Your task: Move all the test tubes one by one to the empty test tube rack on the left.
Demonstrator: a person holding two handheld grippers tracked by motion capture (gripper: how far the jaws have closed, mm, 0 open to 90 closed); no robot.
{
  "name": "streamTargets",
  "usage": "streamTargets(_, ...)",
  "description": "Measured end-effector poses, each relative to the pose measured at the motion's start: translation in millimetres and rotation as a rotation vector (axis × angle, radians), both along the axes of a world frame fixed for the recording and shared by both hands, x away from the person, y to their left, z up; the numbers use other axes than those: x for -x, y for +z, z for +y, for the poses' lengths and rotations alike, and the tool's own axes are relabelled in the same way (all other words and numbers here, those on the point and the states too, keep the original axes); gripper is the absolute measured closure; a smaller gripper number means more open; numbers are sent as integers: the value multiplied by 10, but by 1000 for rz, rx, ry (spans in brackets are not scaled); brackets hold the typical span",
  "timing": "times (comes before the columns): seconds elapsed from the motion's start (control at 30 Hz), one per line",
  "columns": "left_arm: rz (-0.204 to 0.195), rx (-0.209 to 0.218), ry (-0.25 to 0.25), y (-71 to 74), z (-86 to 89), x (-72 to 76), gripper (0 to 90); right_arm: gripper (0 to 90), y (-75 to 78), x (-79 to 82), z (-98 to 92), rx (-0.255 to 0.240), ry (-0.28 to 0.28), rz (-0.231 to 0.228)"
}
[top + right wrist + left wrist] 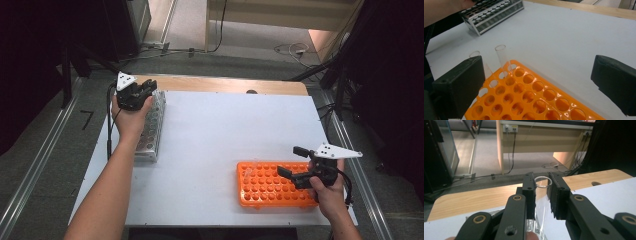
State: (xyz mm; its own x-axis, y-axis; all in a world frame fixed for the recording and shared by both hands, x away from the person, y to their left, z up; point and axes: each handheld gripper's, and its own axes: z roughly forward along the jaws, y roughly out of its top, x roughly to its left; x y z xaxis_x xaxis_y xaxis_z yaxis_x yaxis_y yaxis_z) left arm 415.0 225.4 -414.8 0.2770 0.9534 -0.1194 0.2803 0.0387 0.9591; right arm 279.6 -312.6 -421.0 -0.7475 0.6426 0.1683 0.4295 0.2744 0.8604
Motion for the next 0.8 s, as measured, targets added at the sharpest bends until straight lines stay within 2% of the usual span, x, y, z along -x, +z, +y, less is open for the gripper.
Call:
streamTargets(0.1, 23, -6, 8, -26, 8, -23, 747, 0, -3, -2, -2, -1, 0, 0)
streamTargets(0.2, 64, -13, 4, -64, 7, -44, 746, 0, -2, -1, -1, 0, 0, 0)
streamTargets(0.3, 83, -30, 0, -75, -9, -46, 746, 0, -3, 0, 3, 2, -1, 0)
streamTargets(0.57, 158, -19, -16, -112, 9, -75, 742, 0, 3, 2, 5, -2, -1, -1)
streamTargets(0.8, 217, -52, -21, -136, -23, -107, 738, 0, 0, 2, 14, -1, 1, -1)
